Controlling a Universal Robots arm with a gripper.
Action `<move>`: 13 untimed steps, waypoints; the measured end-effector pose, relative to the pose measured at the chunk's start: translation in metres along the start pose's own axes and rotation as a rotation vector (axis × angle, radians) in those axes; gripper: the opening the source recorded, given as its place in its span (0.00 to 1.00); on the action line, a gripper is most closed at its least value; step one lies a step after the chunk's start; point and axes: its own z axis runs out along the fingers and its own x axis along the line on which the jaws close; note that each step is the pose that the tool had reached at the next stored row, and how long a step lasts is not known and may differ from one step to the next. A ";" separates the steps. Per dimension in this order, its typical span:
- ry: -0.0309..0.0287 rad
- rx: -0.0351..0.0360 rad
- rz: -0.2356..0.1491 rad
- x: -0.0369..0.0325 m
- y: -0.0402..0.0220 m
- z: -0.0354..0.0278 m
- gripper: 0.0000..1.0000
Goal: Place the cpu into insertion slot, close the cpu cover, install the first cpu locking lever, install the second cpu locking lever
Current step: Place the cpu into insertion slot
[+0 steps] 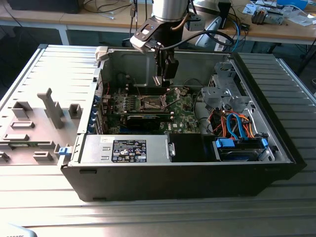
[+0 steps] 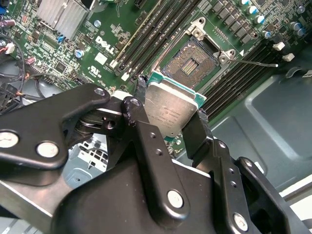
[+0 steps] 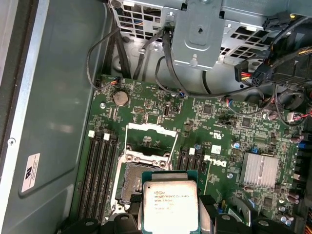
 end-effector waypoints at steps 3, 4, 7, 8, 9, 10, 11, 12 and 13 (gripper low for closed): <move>0.0000 0.0001 0.002 0.0000 0.0000 0.0000 0.54; -0.0001 0.0002 0.003 0.0000 0.0000 0.0000 0.54; 0.0000 0.0002 0.005 0.0000 0.0000 0.0001 0.54; 0.0000 0.0003 0.006 0.0000 0.0000 0.0001 0.54; 0.0000 0.0003 0.006 0.0000 0.0000 0.0002 0.54; -0.0001 0.0004 0.008 0.0000 0.0000 0.0002 0.54; 0.0000 0.0004 0.009 0.0000 0.0000 0.0002 0.54; -0.0001 0.0005 0.010 0.0000 0.0000 0.0002 0.54; 0.0000 0.0005 0.010 0.0000 0.0000 0.0002 0.54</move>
